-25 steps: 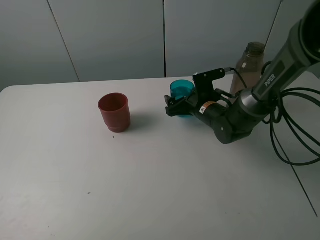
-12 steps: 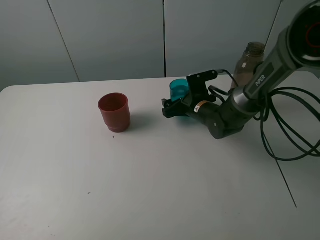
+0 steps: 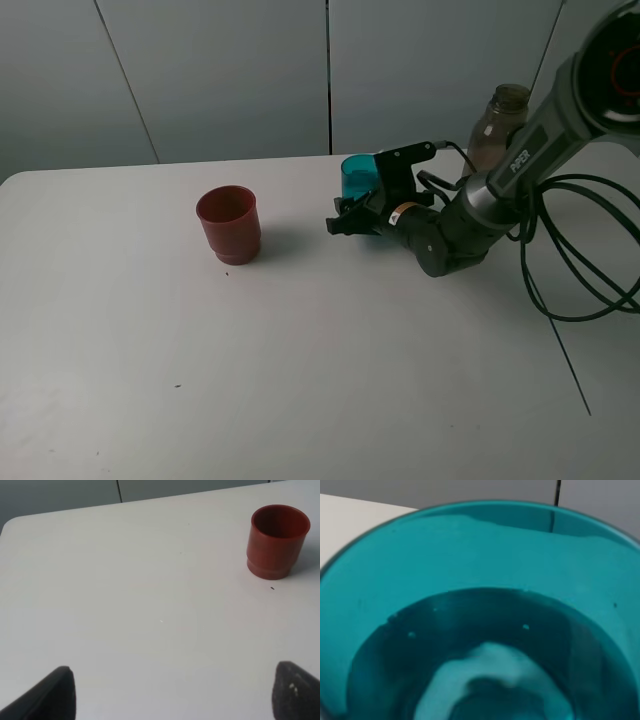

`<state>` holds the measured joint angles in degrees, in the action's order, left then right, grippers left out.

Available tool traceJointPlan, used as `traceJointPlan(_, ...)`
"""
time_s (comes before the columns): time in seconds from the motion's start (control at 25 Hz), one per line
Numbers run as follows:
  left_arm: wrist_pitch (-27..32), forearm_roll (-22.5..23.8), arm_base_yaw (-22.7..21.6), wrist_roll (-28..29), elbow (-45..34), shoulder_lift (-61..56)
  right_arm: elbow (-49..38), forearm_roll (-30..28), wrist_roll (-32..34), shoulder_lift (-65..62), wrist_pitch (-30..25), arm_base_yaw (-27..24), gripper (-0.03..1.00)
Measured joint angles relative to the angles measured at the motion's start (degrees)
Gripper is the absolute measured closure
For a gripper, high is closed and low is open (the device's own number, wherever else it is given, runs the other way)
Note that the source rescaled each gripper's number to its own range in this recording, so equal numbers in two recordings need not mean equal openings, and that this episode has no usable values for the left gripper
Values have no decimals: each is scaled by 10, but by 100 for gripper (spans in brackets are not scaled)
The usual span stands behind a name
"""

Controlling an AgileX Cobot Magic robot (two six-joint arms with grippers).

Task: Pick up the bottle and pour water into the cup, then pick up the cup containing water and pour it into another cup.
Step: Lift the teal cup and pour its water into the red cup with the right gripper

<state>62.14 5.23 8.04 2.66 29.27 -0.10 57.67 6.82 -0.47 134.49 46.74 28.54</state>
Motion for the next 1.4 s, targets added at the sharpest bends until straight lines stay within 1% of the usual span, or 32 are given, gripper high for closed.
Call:
traceJointPlan(0.32,0,0,0,0,0,0,0,0,-9,0,-1,0,92)
traceJointPlan(0.4,0,0,0,0,0,0,0,0,-22,-4,-8,0,92)
traceJointPlan(0.56,0,0,0,0,0,0,0,-2,-57,-29,-58,0,92)
traceJointPlan(0.68,0,0,0,0,0,0,0,-17,-80,-56,-99,0,92)
traceJointPlan(0.92,0,0,0,0,0,0,-1,-51,-91,-110,-149,2,92)
traceJointPlan(1.08,0,0,0,0,0,0,9,-62,-94,-129,-187,15,92)
traceJointPlan(1.2,0,0,0,0,0,0,32,-68,-99,-132,-248,29,92)
traceJointPlan(1.4,0,0,0,0,0,0,81,-99,-109,-132,-320,48,92)
